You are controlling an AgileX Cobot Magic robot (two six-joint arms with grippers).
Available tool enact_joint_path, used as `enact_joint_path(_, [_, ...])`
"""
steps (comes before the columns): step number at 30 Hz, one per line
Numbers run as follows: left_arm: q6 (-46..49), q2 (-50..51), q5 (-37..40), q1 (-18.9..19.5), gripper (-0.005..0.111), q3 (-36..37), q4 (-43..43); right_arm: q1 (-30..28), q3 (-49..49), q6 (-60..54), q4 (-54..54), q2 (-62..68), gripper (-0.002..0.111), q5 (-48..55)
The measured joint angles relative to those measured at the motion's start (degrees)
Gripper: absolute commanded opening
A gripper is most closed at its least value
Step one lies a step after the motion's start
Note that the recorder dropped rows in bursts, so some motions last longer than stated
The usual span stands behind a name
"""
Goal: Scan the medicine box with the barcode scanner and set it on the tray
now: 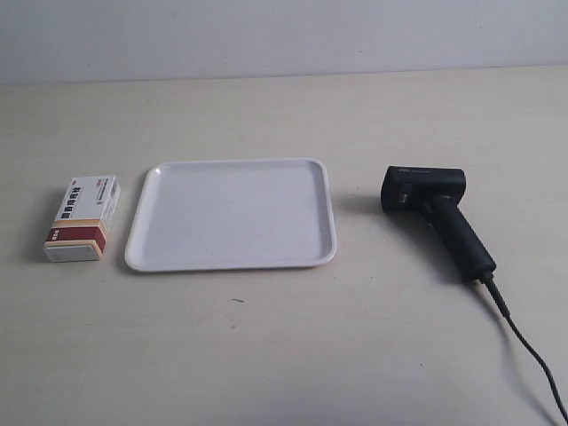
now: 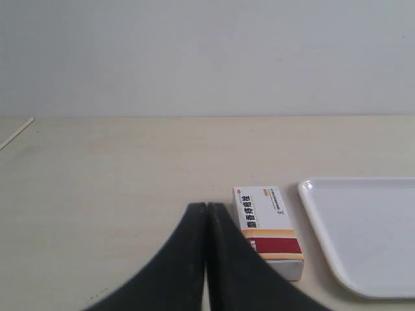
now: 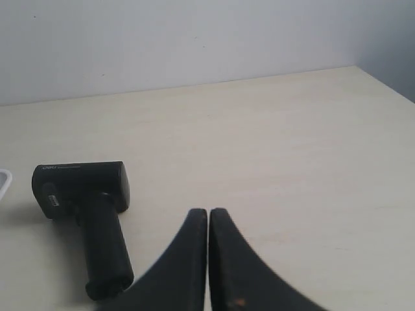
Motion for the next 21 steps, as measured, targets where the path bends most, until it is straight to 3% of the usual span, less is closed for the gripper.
enact_joint_path(7, [-0.89,0.0,-3.04,0.0,0.003,0.0,-2.87,0.0,0.0,0.0,0.12,0.0,0.002,-3.68])
enact_joint_path(14, [-8.25,0.0,-12.56,0.0,0.002,0.0,-13.9,0.0,0.0,2.61,6.08,0.0,0.002,-14.62])
enact_joint_path(21, [-8.57,0.16,-16.21,0.0,0.0,-4.1,-15.49,0.0,0.0,3.21,7.72,0.0,0.002,-25.8])
